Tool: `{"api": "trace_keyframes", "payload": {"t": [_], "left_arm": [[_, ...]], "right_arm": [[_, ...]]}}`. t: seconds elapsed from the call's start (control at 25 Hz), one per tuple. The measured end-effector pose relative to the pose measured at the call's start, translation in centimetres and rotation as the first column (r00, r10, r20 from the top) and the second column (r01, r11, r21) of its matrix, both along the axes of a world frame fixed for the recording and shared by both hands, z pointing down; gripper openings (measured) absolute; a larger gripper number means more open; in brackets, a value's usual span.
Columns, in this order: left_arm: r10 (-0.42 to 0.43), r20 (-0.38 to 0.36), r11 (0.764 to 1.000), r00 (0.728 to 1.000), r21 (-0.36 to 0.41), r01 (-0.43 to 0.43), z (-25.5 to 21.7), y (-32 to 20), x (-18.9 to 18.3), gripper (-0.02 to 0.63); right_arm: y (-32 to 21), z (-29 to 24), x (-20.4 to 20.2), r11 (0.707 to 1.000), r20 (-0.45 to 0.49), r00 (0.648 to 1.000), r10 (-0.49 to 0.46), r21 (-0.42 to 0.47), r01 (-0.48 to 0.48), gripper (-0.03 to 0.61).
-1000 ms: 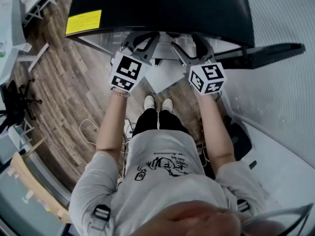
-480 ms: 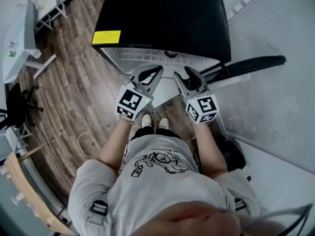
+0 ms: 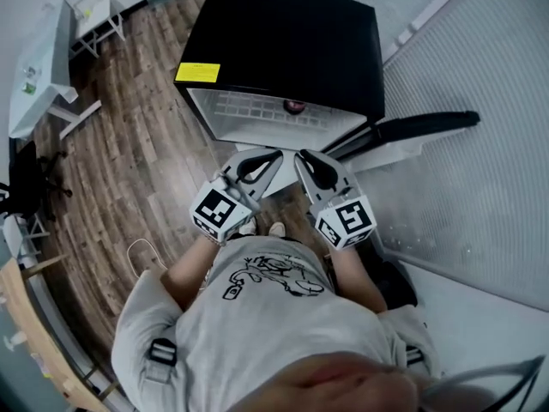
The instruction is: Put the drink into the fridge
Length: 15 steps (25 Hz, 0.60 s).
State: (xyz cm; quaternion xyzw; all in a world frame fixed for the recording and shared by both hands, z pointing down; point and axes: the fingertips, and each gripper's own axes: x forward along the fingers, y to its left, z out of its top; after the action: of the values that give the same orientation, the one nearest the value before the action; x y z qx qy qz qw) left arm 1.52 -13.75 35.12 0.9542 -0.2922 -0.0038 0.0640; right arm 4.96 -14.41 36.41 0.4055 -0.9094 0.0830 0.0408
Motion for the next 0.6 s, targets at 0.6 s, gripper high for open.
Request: {"api": "trace_keyframes", "payload": {"t": [0.6], "left_arm": [[-0.006,-0.072,1.0,0.997,0.021,0.007,-4.4,6.2,-0.6,0.002]], "right_arm": [[6.2,-4.0,-1.8,0.996,-0.015,0.997,-0.069,0.059,0.07,0.043]]}}
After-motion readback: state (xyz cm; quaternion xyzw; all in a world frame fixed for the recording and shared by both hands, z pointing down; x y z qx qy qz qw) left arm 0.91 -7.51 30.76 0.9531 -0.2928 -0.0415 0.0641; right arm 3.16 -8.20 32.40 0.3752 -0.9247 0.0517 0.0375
